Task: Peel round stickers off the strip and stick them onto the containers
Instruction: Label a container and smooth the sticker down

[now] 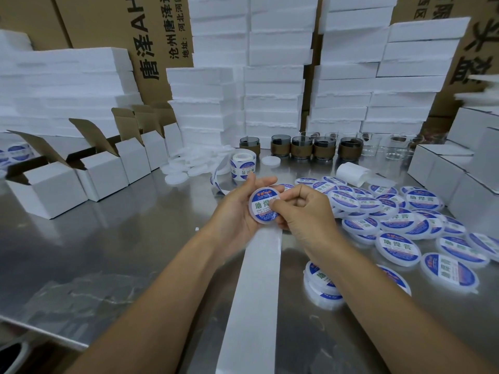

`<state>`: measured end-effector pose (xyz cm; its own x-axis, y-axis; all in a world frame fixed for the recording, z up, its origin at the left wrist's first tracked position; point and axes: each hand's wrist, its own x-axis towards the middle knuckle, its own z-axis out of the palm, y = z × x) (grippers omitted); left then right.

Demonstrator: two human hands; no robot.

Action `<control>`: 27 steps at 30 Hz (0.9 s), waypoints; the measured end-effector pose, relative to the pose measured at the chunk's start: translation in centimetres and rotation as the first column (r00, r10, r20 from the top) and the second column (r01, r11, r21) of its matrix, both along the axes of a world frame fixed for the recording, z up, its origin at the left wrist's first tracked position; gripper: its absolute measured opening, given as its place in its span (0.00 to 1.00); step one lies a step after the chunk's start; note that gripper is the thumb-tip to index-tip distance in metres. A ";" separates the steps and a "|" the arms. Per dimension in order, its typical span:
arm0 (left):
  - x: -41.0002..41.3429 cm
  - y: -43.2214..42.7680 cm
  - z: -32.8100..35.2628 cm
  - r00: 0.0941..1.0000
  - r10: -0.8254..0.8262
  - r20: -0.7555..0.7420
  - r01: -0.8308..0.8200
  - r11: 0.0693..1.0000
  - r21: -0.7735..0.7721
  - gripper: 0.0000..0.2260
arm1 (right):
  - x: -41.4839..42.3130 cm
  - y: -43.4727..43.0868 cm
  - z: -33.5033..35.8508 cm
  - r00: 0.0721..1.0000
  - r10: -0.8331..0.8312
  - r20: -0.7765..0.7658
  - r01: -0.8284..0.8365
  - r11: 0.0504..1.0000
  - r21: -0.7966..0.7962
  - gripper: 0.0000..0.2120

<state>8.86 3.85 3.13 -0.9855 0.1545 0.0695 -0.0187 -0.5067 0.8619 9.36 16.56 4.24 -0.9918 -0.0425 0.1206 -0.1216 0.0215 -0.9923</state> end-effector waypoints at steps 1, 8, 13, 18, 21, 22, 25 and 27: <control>0.0 0.1 0.0 1.000 0.000 0.002 0.000 1.000 -0.001 0.17 | -0.1 0.0 0.0 1.000 -0.006 -0.004 0.006 1.000 0.012 0.06; 0.2 0.3 0.1 0.998 -0.016 -0.055 0.014 1.000 -0.026 0.10 | -0.2 0.0 -0.5 0.996 -0.065 -0.064 0.071 0.993 0.093 0.07; 0.2 0.2 0.0 0.997 -0.008 -0.074 0.002 0.997 -0.071 0.13 | -0.2 -0.1 -0.8 0.968 -0.126 -0.218 0.176 0.957 0.229 0.06; 0.5 0.5 0.0 0.995 -0.027 -0.098 0.016 0.995 -0.102 0.12 | -0.2 0.0 -1.1 0.915 -0.126 -0.382 0.267 0.900 0.343 0.09; 0.7 0.6 0.0 0.994 -0.042 -0.099 0.029 0.991 -0.132 0.12 | -0.3 0.4 -1.3 0.905 -0.100 -0.414 0.303 0.835 0.459 0.11; 0.7 0.5 0.1 0.995 -0.040 -0.097 0.027 0.991 -0.127 0.13 | -0.2 0.5 -1.4 0.907 -0.084 -0.412 0.306 0.804 0.510 0.12; 0.6 0.4 0.2 0.994 -0.037 -0.101 0.028 0.995 -0.092 0.13 | -0.2 0.7 -1.3 0.923 -0.088 -0.375 0.299 0.776 0.555 0.15; 0.5 0.3 0.2 0.993 -0.026 -0.112 0.019 0.998 -0.061 0.12 | -0.3 0.5 -1.1 0.944 -0.122 -0.305 0.253 0.861 0.440 0.16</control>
<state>9.41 4.20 3.29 -0.9681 0.1841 0.1702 0.0697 -0.4544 0.8881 9.10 17.09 3.16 -0.9222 0.0247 0.3858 -0.3170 0.5228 -0.7913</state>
